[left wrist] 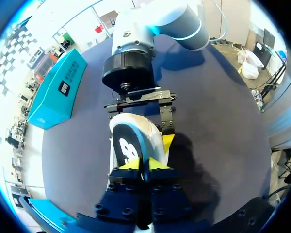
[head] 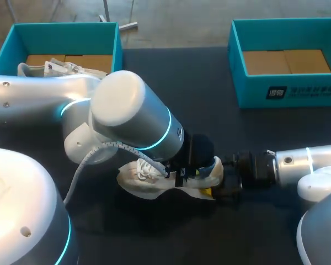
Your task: Take the shoe out of the shoebox, open the shoe tongue, remove and reinsert the insole, then place the shoe into the shoebox
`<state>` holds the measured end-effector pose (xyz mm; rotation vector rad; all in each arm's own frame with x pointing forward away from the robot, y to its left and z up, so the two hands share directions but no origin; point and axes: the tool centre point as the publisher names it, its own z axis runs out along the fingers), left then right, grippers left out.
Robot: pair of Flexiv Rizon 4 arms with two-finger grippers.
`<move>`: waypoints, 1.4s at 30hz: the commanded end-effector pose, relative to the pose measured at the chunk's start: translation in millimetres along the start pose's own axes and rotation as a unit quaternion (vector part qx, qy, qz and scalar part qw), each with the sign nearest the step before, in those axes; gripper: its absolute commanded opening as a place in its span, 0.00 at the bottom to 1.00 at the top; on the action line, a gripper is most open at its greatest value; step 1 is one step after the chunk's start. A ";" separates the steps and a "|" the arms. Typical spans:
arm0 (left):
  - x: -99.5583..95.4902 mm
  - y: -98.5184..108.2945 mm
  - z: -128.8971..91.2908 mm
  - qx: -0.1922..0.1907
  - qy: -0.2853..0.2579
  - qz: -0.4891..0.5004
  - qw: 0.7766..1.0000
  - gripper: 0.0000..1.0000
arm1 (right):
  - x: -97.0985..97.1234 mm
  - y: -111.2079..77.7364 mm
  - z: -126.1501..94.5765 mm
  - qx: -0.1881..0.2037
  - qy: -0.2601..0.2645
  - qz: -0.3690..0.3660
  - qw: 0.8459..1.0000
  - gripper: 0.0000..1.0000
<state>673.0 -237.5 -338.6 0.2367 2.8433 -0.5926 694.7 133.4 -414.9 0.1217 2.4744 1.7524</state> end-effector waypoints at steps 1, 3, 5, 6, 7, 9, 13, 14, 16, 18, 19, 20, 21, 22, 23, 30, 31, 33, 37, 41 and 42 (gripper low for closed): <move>-1.6 1.4 -1.0 0.002 -0.002 -0.002 1.000 0.00 | 0.9 0.8 1.6 0.003 0.000 0.000 1.000 0.00; -2.2 1.6 -1.8 0.003 -0.003 -0.003 1.000 0.00 | 0.9 0.8 1.6 0.003 0.000 0.000 1.000 0.00; -2.5 1.0 -3.6 0.007 -0.004 -0.004 1.000 0.00 | 0.9 0.8 1.6 0.003 0.000 0.000 1.000 0.00; -3.0 0.6 -4.9 0.010 -0.005 -0.004 1.000 0.00 | 0.9 0.8 1.6 0.003 0.000 0.000 1.000 0.00; -3.1 0.2 -6.2 0.012 -0.006 -0.004 1.000 0.00 | 0.9 0.8 1.6 0.003 0.000 0.000 1.000 0.00; -2.9 -0.9 -9.1 0.017 -0.010 -0.004 1.000 0.00 | 0.9 0.8 1.6 0.003 0.000 0.000 1.000 0.00; -4.3 -1.7 -12.2 0.025 -0.025 -0.011 0.999 0.00 | 0.9 0.8 1.6 0.003 0.000 0.000 1.000 0.00; -5.0 -2.0 -13.0 0.028 -0.028 -0.015 0.999 0.00 | 0.9 0.8 1.6 0.003 0.000 0.000 1.000 0.00; -7.1 -2.4 -14.8 0.033 -0.042 -0.026 0.998 0.00 | 0.9 0.8 1.6 0.003 0.000 0.000 1.000 0.00; -7.7 -3.7 -16.5 0.038 -0.052 -0.032 0.997 0.00 | 0.9 0.8 1.6 0.003 0.000 0.000 1.000 0.00; -7.9 -4.1 -17.0 0.039 -0.055 -0.034 0.997 0.00 | 0.9 0.8 1.6 0.003 0.000 0.000 1.000 0.00; -8.1 -5.0 -17.8 0.040 -0.057 -0.035 0.997 0.00 | 0.9 0.8 1.6 0.003 0.000 0.000 1.000 0.00; -8.4 -5.6 -18.0 0.042 -0.057 -0.036 0.997 0.00 | 0.9 0.8 1.6 0.003 0.000 0.000 1.000 0.00; -9.2 -6.5 -18.1 0.044 -0.057 -0.037 0.997 0.00 | 0.9 0.8 1.6 0.003 0.000 0.000 1.000 0.00; -9.7 -7.2 -18.0 0.045 -0.057 -0.038 0.997 0.00 | 0.9 0.8 1.6 0.003 0.000 0.000 1.000 0.00; -10.0 -7.4 -17.8 0.048 -0.057 -0.038 0.997 0.00 | 0.9 0.8 1.6 0.003 0.000 0.000 1.000 0.00; -10.4 -7.0 -17.8 0.048 -0.057 -0.038 0.997 0.00 | 0.9 0.8 1.6 0.003 0.000 0.000 1.000 0.00; -10.8 -6.3 -17.1 0.046 -0.053 -0.039 0.997 0.00 | 0.9 0.8 1.6 0.003 0.000 0.000 1.000 0.00; -8.5 -4.3 -14.6 0.043 -0.048 -0.038 0.997 0.21 | 0.9 0.8 1.6 0.003 0.000 0.000 1.000 0.00; -6.7 -2.8 -11.9 0.042 -0.043 -0.037 0.998 0.32 | 0.9 0.8 1.6 0.003 0.000 0.000 1.000 0.00; -6.0 -2.7 -11.5 0.043 -0.042 -0.037 0.998 0.35 | 0.9 0.8 1.6 0.003 0.000 0.000 1.000 0.00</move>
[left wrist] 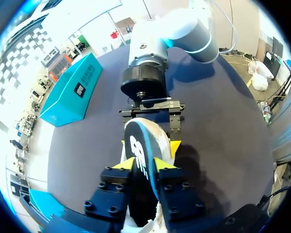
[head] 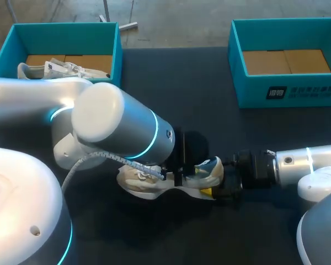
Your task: Take the shoe out of the shoebox, open the shoe tongue, remove and reinsert the insole, then place the shoe into the shoebox
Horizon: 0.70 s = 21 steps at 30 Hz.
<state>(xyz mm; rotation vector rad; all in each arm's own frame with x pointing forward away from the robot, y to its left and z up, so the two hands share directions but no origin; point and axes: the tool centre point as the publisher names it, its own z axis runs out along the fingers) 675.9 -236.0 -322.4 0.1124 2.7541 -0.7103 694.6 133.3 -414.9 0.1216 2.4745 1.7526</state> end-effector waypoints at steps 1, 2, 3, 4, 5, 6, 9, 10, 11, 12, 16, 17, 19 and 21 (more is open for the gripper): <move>1.7 1.9 3.0 0.005 0.004 0.000 1.000 0.36 | 0.8 0.9 1.7 0.003 0.000 0.000 1.000 0.00; 3.4 1.9 3.1 0.007 0.005 0.001 1.000 0.38 | 0.8 0.9 1.7 0.003 0.000 0.000 1.000 0.00; 5.1 2.0 3.3 0.010 0.005 0.001 1.000 0.38 | 0.8 0.9 1.7 0.003 0.000 0.000 1.000 0.00; 6.9 2.1 3.7 0.013 -0.001 0.001 1.000 0.38 | 0.8 0.9 1.7 0.003 0.000 0.000 1.000 0.00; 8.9 2.3 4.1 0.013 -0.013 0.001 1.000 0.36 | 0.8 0.9 1.7 0.003 0.000 0.000 1.000 0.00; 11.1 2.3 4.8 0.013 -0.019 0.001 1.000 0.35 | 0.8 0.9 1.7 0.003 0.000 0.000 1.000 0.00; 14.0 2.0 8.6 0.014 -0.021 0.000 1.000 0.33 | 0.8 0.9 1.7 0.003 0.000 0.000 1.000 0.00; 13.9 1.9 10.1 0.014 -0.021 -0.001 1.000 0.33 | 0.8 0.9 1.7 0.003 0.000 0.000 1.000 0.00; 13.7 2.2 11.2 0.014 -0.024 -0.003 1.000 0.33 | 0.8 0.9 1.7 0.003 0.000 0.000 1.000 0.00; 13.1 2.6 12.7 0.012 -0.030 -0.005 0.999 0.34 | 0.8 0.9 1.7 0.003 0.000 0.000 1.000 0.00; 10.0 2.7 17.7 0.011 -0.033 -0.008 0.999 0.37 | 0.8 0.9 1.7 0.003 0.000 0.000 1.000 0.00; 8.4 2.4 18.8 0.011 -0.034 -0.010 0.999 0.37 | 0.8 0.9 1.7 0.003 0.000 0.000 1.000 0.00; 6.1 1.8 20.4 0.011 -0.035 -0.012 0.999 0.37 | 0.8 0.9 1.7 0.003 0.000 0.000 1.000 0.00; 4.4 1.4 22.1 0.011 -0.037 -0.014 0.999 0.36 | 0.8 0.9 1.7 0.003 0.000 0.000 1.000 0.00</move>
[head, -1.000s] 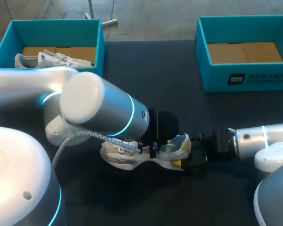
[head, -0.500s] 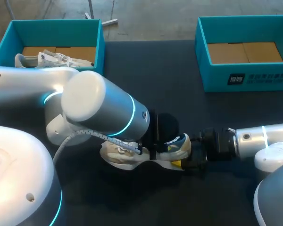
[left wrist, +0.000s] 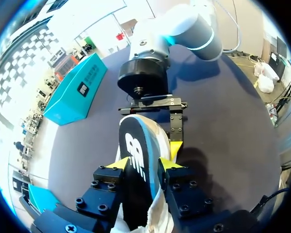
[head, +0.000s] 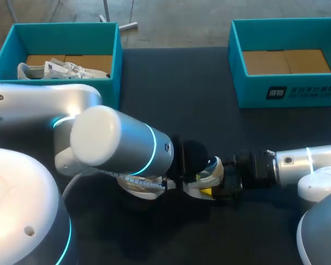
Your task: Take the shoe out of the shoebox, open the shoe tongue, remove and reinsert the insole, then place the shoe into the shoebox
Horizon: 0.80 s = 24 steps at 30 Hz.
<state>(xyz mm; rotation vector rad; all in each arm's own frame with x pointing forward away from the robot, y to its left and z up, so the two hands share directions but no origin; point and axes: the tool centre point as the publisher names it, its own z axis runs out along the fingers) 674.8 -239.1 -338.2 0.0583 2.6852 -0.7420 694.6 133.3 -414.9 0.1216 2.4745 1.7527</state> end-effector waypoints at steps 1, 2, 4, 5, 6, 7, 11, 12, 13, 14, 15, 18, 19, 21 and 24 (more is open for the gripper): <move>-1.6 -3.0 9.0 -0.003 -0.004 -0.002 1.000 0.35 | 0.8 0.8 1.7 0.003 0.000 0.000 1.000 0.00; -2.3 -3.0 10.1 -0.003 -0.005 -0.003 1.000 0.34 | 0.8 0.8 1.7 0.003 0.000 0.000 1.000 0.00; -4.5 -2.6 12.2 -0.005 -0.005 -0.005 1.000 0.30 | 0.8 0.8 1.7 0.003 0.000 0.000 1.000 0.00; -5.7 -2.1 12.9 -0.006 -0.006 -0.007 1.000 0.29 | 0.8 0.8 1.7 0.003 0.000 0.000 1.000 0.00; -7.1 -1.3 13.2 -0.005 -0.004 -0.010 1.000 0.28 | 0.8 0.8 1.7 0.003 0.000 0.000 1.000 0.00; -8.5 -0.4 13.2 -0.005 -0.002 -0.013 1.000 0.25 | 0.8 0.8 1.7 0.003 0.000 0.000 1.000 0.00; -13.2 1.7 11.0 0.005 0.012 -0.024 1.000 0.00 | 0.8 0.8 1.7 0.003 0.000 0.000 1.000 0.00; -14.0 1.6 9.7 0.006 0.012 -0.024 1.000 0.00 | 0.8 0.8 1.7 0.003 0.000 0.000 1.000 0.00; -14.7 1.0 8.1 0.009 0.011 -0.025 1.000 0.00 | 0.8 0.8 1.7 0.003 0.000 0.000 1.000 0.00; -15.2 -0.1 6.5 0.011 0.012 -0.026 1.000 0.00 | 0.8 0.8 1.7 0.003 0.000 0.000 1.000 0.00; -15.7 -1.6 5.2 0.014 0.010 -0.025 1.000 0.00 | 0.8 0.8 1.7 0.003 0.000 0.000 1.000 0.00; -18.3 -7.4 2.6 0.019 0.005 -0.026 0.999 0.00 | 0.8 0.8 1.7 0.003 0.000 0.000 1.000 0.00; -19.3 -9.4 2.3 0.019 0.002 -0.026 0.999 0.00 | 0.8 0.8 1.7 0.003 0.000 0.000 1.000 0.00; -20.9 -13.6 1.4 0.022 -0.002 -0.028 0.999 0.00 | 0.8 0.8 1.7 0.003 0.000 0.000 1.000 0.00; -21.2 -19.4 0.3 0.026 -0.008 -0.028 0.999 0.00 | 0.8 0.8 1.7 0.003 0.000 0.000 1.000 0.00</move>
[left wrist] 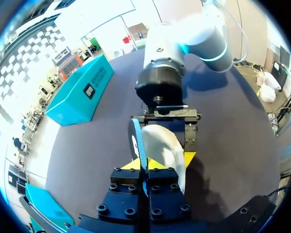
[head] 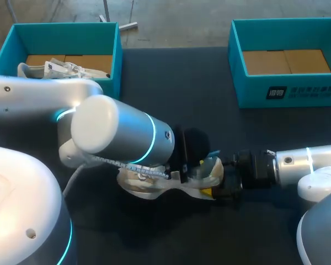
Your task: Take the shoe out of the shoebox, open the shoe tongue, remove and reinsert the insole, then place the shoe into the shoebox
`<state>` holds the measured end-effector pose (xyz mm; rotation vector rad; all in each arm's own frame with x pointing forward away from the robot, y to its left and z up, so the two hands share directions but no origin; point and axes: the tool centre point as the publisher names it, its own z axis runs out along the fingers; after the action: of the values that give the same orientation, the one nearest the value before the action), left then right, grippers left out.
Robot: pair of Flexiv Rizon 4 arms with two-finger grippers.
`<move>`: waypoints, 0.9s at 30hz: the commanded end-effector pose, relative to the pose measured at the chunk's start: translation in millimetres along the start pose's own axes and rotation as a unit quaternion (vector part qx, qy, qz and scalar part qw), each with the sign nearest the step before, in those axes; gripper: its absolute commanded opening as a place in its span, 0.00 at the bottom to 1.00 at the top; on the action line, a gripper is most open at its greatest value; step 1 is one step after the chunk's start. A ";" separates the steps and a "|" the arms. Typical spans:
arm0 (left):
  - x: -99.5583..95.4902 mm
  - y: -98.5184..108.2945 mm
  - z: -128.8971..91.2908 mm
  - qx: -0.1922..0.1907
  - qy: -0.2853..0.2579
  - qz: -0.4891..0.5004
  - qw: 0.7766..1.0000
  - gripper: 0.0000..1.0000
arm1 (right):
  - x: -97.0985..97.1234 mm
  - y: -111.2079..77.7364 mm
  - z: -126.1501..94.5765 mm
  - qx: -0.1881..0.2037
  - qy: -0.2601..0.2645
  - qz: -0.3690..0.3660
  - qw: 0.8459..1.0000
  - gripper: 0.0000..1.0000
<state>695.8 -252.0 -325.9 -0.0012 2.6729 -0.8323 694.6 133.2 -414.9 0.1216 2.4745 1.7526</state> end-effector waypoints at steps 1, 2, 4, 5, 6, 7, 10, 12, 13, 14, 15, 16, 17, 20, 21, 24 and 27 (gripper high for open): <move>3.0 -7.1 -2.8 0.000 -0.007 0.001 1.000 0.00 | 0.8 0.9 1.7 0.003 0.000 0.000 1.000 0.00; 3.9 -8.8 -2.6 0.001 -0.008 0.004 1.000 0.00 | 0.8 0.9 1.7 0.003 0.000 0.000 1.000 0.00; 5.6 -11.8 -1.6 0.003 -0.007 0.009 1.000 0.00 | 0.8 0.9 1.7 0.003 0.000 0.000 1.000 0.00; 6.7 -12.8 -0.8 0.003 -0.008 0.011 1.000 0.00 | 0.8 0.9 1.7 0.003 0.000 0.000 1.000 0.00; 7.6 -13.4 0.4 0.002 -0.009 0.014 1.000 0.00 | 0.8 0.9 1.7 0.003 0.000 0.000 1.000 0.00; 8.3 -13.6 1.7 0.002 -0.009 0.015 1.000 0.08 | 0.8 0.9 1.7 0.003 0.000 0.000 1.000 0.00; 9.2 -11.7 5.2 0.000 -0.005 0.017 1.000 0.20 | 0.8 0.9 1.7 0.003 0.000 0.000 1.000 0.00; 9.5 -9.7 6.4 0.000 -0.003 0.018 1.000 0.23 | 0.8 0.9 1.7 0.003 0.000 0.000 1.000 0.00; 9.8 -8.4 7.0 -0.001 -0.002 0.018 1.000 0.24 | 0.8 0.9 1.7 0.003 0.000 0.000 1.000 0.00; 10.0 -7.1 7.4 -0.001 0.000 0.018 1.000 0.25 | 0.8 0.9 1.7 0.003 0.000 0.000 1.000 0.00; 10.3 -5.7 7.9 -0.001 0.001 0.018 1.000 0.26 | 0.8 0.9 1.7 0.003 0.000 0.000 1.000 0.00; 10.6 -3.8 8.3 -0.001 0.001 0.017 1.000 0.26 | 0.8 0.9 1.7 0.003 0.000 0.000 1.000 0.00; 10.8 -2.0 8.5 -0.002 0.003 0.017 1.000 0.27 | 0.8 0.9 1.7 0.003 0.000 0.000 1.000 0.00; 11.1 3.9 10.1 -0.003 0.006 0.015 1.000 0.27 | 0.8 0.9 1.7 0.003 0.000 0.000 1.000 0.00; 10.6 5.8 11.0 -0.003 0.007 0.013 1.000 0.27 | 0.8 0.9 1.7 0.003 0.000 0.000 1.000 0.00; 8.6 10.8 12.9 -0.004 0.011 0.009 1.000 0.27 | 0.8 0.9 1.7 0.003 0.000 0.000 1.000 0.00; 8.2 13.8 14.9 -0.005 0.012 0.008 1.000 0.29 | 0.8 0.9 1.7 0.003 0.000 0.000 1.000 0.00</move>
<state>691.7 -252.3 -343.9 0.0223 2.6909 -0.8053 694.6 133.3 -414.9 0.1216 2.4745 1.7527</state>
